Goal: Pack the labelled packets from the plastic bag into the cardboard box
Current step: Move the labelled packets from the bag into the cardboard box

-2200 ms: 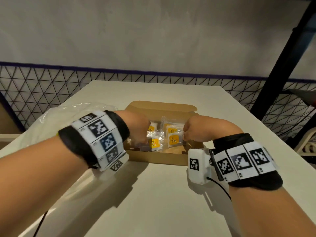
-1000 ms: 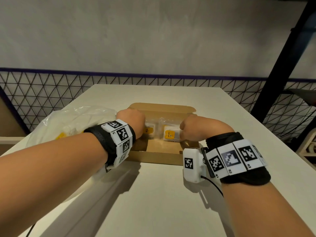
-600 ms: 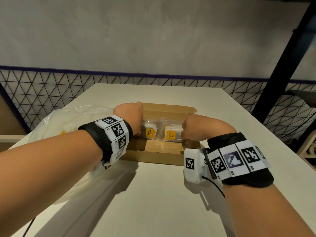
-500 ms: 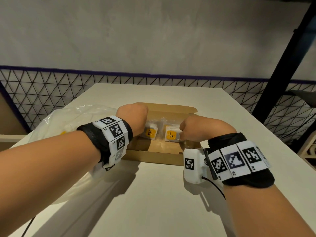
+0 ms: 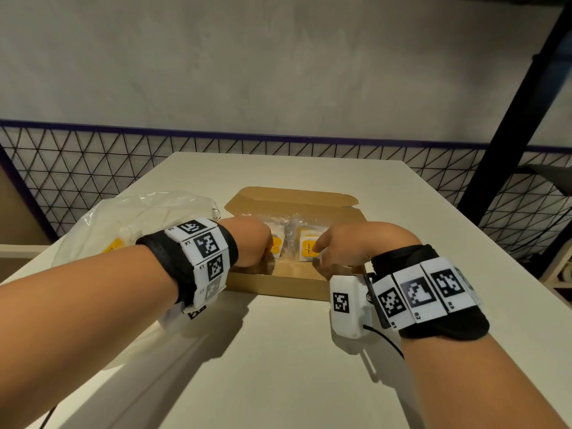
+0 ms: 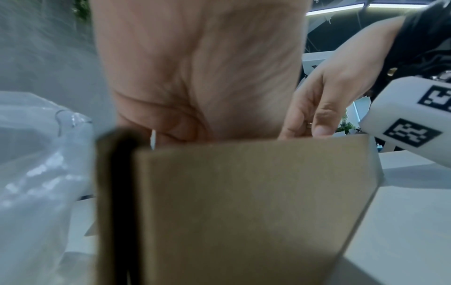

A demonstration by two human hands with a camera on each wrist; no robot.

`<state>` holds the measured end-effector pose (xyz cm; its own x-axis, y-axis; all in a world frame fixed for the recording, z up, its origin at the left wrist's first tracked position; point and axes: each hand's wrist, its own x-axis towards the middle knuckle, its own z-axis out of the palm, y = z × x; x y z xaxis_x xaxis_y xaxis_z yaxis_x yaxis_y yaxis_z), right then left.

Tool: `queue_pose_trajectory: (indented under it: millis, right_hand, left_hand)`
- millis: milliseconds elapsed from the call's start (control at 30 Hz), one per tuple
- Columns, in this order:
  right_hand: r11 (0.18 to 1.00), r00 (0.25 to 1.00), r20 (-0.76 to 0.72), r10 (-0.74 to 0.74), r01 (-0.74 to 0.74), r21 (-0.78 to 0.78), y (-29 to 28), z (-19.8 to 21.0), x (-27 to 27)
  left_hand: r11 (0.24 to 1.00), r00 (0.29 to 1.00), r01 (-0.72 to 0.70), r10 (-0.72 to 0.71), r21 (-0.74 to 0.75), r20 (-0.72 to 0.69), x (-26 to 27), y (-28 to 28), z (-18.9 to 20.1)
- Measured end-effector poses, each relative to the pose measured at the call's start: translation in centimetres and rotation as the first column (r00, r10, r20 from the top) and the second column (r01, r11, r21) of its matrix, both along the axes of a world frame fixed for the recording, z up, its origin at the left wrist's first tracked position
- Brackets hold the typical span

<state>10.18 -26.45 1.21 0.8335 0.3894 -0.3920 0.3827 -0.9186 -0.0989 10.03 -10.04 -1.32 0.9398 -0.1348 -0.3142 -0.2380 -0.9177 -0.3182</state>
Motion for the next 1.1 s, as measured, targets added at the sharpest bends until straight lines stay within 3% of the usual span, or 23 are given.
queue_pose_trajectory:
  millis: [167,333,467,767,1100]
  right_hand:
    - [1.0,1.0,-0.003,-0.003,0.003,0.011,0.3,-0.3,0.1]
    - [0.999,0.999,0.031,0.016,-0.015,-0.037,0.5,-0.4,0.2]
    - [1.0,1.0,0.015,0.008,-0.008,-0.022,0.5,-0.2,0.2]
    - [0.997,0.999,-0.013,-0.053,0.054,0.061,0.2,0.2,0.3]
    - [0.985,0.996,-0.001,-0.09,0.089,0.145,0.1,0.2,0.2]
  left_hand:
    - [0.992,1.0,0.001,-0.001,-0.123,-0.005,-0.1,0.3,-0.2]
    - [0.999,1.0,-0.003,0.002,-0.033,-0.019,0.0,0.3,-0.4]
    - [0.996,0.998,-0.061,0.06,-0.065,-0.018,0.0,0.5,-0.2]
    - [0.975,0.97,-0.201,0.212,-0.095,0.123,0.2,1.0,0.8]
    - [0.982,0.994,-0.086,0.095,-0.167,0.051,-0.3,0.8,0.7]
